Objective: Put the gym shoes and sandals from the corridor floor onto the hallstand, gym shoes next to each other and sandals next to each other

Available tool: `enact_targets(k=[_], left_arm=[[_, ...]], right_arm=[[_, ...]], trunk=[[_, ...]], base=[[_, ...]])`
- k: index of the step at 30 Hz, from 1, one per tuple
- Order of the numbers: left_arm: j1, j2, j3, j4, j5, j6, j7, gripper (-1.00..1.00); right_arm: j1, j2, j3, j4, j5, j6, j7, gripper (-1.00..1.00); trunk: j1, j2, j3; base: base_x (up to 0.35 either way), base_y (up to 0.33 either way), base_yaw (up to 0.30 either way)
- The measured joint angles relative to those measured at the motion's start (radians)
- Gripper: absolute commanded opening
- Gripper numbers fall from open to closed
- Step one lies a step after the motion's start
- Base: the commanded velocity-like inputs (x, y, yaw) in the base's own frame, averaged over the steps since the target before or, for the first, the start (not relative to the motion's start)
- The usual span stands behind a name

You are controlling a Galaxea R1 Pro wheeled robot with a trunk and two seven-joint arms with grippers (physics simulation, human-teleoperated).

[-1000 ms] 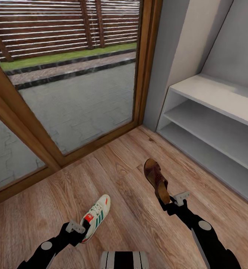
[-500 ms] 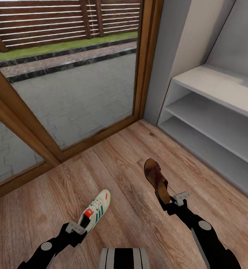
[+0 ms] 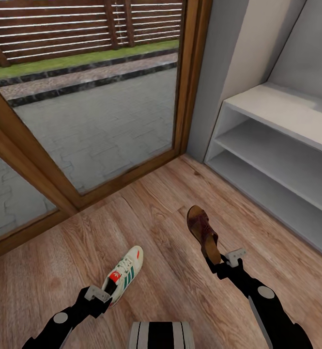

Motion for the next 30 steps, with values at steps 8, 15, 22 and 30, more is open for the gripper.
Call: enact_targets(k=[8,15,22,30], left_arm=[[0.002,-0.001,0.0,0.0,0.001,0.0,0.001,1.0],[0.004,-0.001,0.0,0.0,0.001,0.0,0.001,1.0],[0.004,-0.001,0.0,0.0,0.0,0.0,0.001,1.0],[0.006,-0.001,0.0,0.0,0.001,0.0,0.001,1.0]], right_arm=[[0.0,0.0,0.0,0.0,0.0,0.0,0.0,-1.0],[0.0,0.0,0.0,0.0,0.0,0.0,0.0,-1.0],[0.0,0.0,0.0,0.0,0.0,0.0,0.0,-1.0],[0.0,0.0,0.0,0.0,0.0,0.0,0.0,-1.0]], trunk=[[0.0,0.0,0.0],[0.0,0.0,0.0],[0.0,0.0,0.0],[0.0,0.0,0.0]], base=[[0.051,0.0,0.0],[0.004,0.0,0.0],[0.011,-0.057,0.0],[0.005,-0.016,0.0]])
